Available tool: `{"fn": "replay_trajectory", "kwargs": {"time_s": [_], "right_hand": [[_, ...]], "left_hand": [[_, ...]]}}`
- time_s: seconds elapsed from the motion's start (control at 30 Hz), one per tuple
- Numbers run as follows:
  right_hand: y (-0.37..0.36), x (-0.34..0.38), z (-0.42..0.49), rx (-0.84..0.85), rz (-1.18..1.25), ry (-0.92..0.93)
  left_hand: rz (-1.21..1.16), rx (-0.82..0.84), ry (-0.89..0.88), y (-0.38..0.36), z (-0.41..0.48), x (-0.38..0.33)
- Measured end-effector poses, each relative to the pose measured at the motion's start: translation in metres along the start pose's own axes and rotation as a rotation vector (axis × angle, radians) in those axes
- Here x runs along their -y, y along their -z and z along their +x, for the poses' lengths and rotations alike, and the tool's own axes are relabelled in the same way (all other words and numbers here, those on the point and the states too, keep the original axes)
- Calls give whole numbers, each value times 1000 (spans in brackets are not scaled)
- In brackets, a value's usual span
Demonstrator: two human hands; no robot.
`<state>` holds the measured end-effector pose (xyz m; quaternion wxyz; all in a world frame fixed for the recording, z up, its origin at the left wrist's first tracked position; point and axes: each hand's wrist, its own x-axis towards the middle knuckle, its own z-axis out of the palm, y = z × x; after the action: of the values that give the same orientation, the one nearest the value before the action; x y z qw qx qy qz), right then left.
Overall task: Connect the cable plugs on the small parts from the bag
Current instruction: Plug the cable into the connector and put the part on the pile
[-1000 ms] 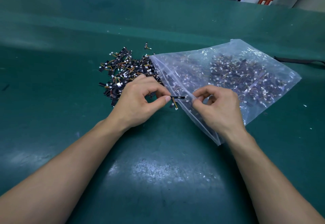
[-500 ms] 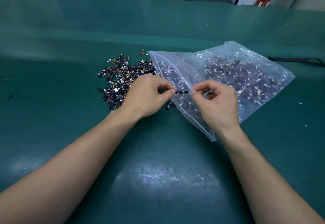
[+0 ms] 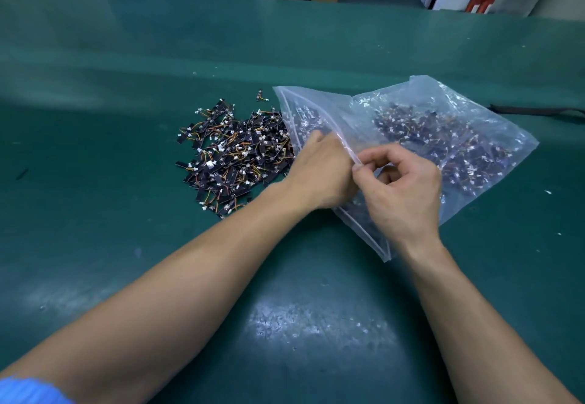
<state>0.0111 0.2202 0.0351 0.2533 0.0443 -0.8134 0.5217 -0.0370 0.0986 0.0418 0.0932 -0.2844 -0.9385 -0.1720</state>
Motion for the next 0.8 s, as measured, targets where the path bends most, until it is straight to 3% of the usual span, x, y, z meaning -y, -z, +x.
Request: {"fn": "replay_trajectory", "kwargs": {"time_s": [0.17,0.3,0.4,0.8], "right_hand": [[-3,-8,-3,91,-45,-33],[-8,-16,-6,244,-186,-66],[-12,-18,-10,363,-264,-83],[-13,-21,-9,366,-245,-135]], "left_hand": [[52,-129,-1,12,-33,41],[57,-228,187,24,-66,74],[114,-204,288,24,-78,85],[208,-173,368,21,-76,87]]}}
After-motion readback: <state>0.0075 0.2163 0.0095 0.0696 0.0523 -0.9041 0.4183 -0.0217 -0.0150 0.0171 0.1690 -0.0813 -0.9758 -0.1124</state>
